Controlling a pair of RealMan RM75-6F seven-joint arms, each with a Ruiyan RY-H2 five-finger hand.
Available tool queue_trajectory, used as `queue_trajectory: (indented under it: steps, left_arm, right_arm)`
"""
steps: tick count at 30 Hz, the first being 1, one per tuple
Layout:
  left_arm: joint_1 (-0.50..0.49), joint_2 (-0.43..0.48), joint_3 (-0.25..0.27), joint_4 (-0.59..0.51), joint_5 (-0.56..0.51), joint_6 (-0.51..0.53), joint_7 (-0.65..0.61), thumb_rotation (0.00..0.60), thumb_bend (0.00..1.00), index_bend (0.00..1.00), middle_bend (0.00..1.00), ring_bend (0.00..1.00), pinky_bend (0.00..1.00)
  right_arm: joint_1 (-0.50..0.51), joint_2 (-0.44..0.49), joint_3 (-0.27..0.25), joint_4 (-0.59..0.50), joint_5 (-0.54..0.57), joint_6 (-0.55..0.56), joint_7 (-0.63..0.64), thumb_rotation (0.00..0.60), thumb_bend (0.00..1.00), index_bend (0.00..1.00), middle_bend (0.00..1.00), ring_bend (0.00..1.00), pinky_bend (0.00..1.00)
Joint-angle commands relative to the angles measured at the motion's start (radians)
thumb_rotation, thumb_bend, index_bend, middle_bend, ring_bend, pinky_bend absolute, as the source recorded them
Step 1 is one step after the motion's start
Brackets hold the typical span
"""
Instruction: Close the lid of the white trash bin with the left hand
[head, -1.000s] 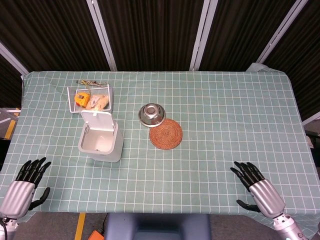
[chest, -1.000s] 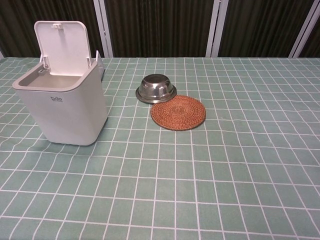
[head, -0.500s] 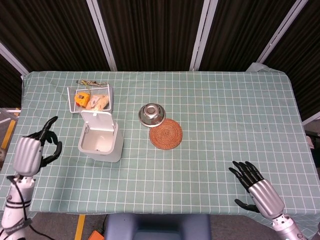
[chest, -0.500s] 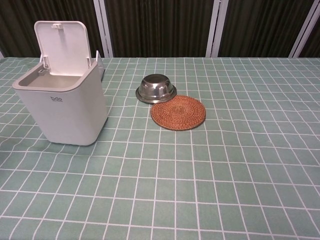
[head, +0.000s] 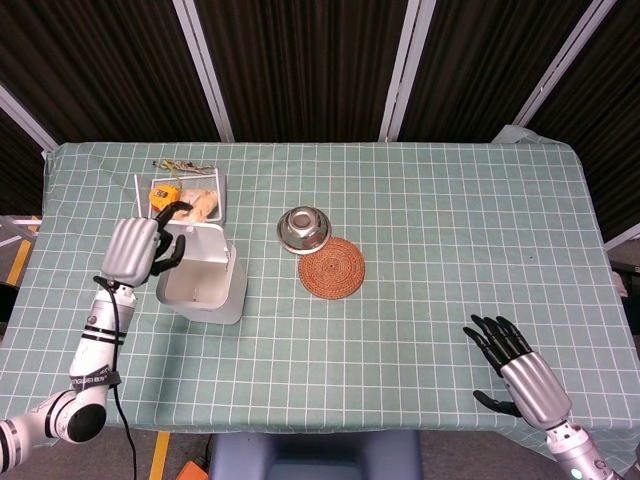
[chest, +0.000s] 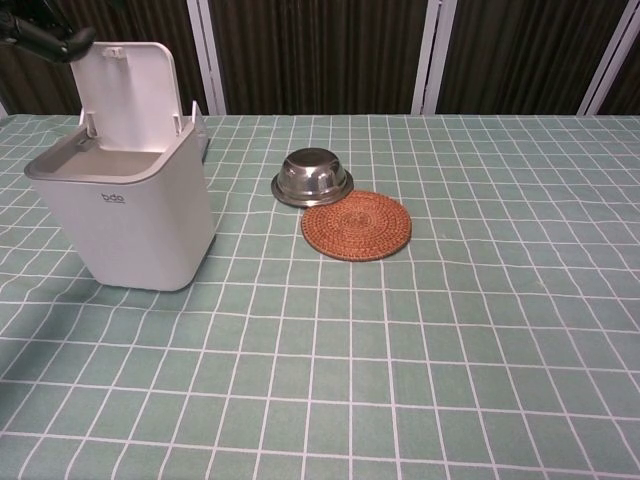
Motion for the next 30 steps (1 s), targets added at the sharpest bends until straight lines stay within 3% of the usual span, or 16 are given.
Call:
queue_trajectory:
  steps: [1, 12, 22, 30]
  left_arm:
    - [-0.023, 0.013, 0.017, -0.014, -0.053, -0.045, 0.038, 0.600, 0.55, 0.29, 1.00, 1.00, 1.00]
    - [-0.020, 0.124, 0.071, -0.130, -0.094, -0.097, 0.046, 0.600, 0.55, 0.33, 1.00, 1.00, 1.00]
    - [0.039, 0.245, 0.232, -0.231, 0.034, -0.146, 0.060, 0.600, 0.55, 0.30, 1.00, 1.00, 1.00]
    - [0.022, 0.250, 0.288, -0.221, 0.029, -0.204, 0.083, 0.600, 0.55, 0.28, 1.00, 1.00, 1.00]
  right_arm:
    - [-0.001, 0.000, 0.000, 0.000, -0.001, 0.001, -0.001, 0.600, 0.26, 0.00, 0.00, 0.00, 0.00]
    - [0.000, -0.002, -0.004, -0.003, -0.003, -0.004, -0.007, 0.600, 0.26, 0.00, 0.00, 0.00, 0.00]
    - [0.001, -0.001, -0.016, -0.009, -0.016, -0.008, -0.002, 0.600, 0.26, 0.00, 0.00, 0.00, 0.00]
    - [-0.001, 0.002, -0.020, -0.013, -0.021, -0.001, 0.001, 0.600, 0.26, 0.00, 0.00, 0.00, 0.00]
